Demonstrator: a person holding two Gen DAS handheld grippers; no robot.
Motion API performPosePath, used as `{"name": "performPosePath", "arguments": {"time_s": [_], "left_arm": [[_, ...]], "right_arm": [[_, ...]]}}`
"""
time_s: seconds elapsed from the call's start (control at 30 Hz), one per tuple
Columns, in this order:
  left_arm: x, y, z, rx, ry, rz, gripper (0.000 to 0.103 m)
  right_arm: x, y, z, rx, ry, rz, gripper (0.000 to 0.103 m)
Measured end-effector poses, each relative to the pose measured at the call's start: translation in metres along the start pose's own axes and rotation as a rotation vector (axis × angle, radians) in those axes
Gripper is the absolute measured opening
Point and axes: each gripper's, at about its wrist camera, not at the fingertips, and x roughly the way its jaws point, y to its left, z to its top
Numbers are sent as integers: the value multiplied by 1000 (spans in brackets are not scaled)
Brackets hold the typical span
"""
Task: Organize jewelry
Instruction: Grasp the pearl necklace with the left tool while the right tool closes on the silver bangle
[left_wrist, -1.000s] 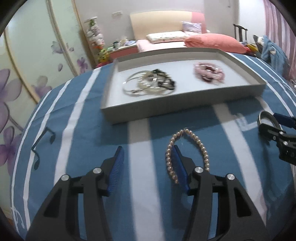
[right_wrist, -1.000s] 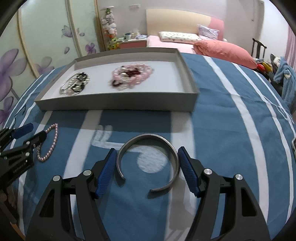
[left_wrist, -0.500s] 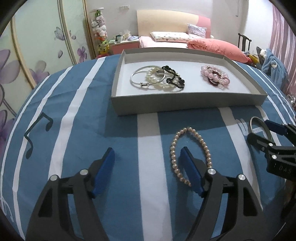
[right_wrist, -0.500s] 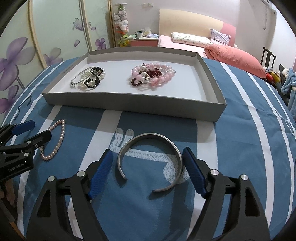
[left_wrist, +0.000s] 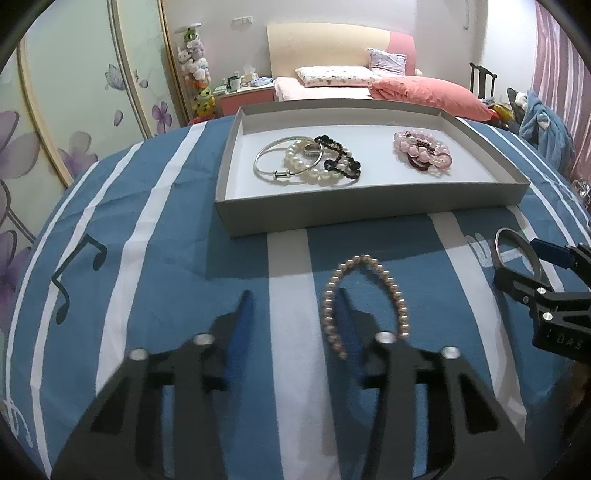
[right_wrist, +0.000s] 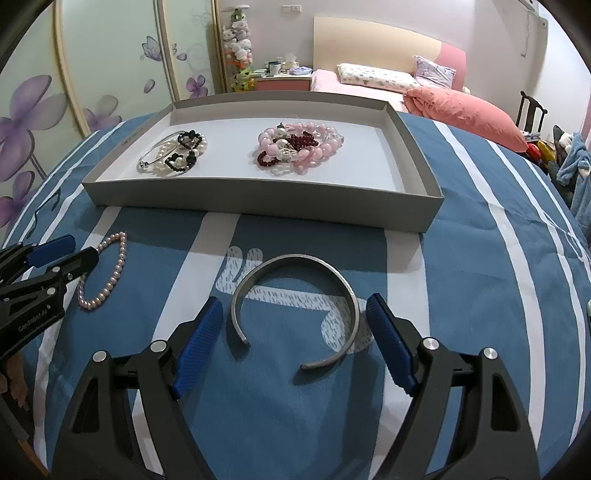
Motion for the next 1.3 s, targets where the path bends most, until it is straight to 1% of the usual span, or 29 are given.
{"name": "performPosePath", "arguments": {"time_s": [0.03, 0.07, 0.1, 0.17, 0.27, 0.37, 0.5, 0.67, 0.77, 1.03, 1.3], "left_arm": [[-1, -2, 0, 9, -2, 2, 28], [-1, -3, 0, 17, -2, 1, 23], [-2, -4, -1, 23, -2, -1, 21], [-2, -5, -1, 32, -2, -6, 13], [-4, -4, -3, 38, -2, -17, 7], [-5, -1, -4, 27, -2, -34, 6], [-10, 9, -4, -30, -15, -89, 6], [-25, 18, 0, -79, -80, -132, 6], [-38, 21, 2, -105, -133, -154, 6], [-59, 13, 4, -106, -228, -149, 6], [-81, 4, 6, -92, -330, -115, 6]], "right_arm": [[-1, 0, 0, 1, -2, -1, 71], [-2, -1, -1, 3, -10, 2, 68], [-3, -2, -2, 3, -10, 3, 68], [-3, -3, -3, 4, -10, 5, 68], [-4, -3, -4, 4, -10, 5, 67], [-4, -3, -3, 6, -11, 4, 67], [-8, -9, -4, 43, -25, 28, 67], [-19, -11, -4, 74, -81, 39, 67], [-25, -9, -2, 82, -111, 50, 67], [-44, -2, 1, 105, -208, 87, 67], [-66, 5, 6, 121, -332, 93, 67]]}}
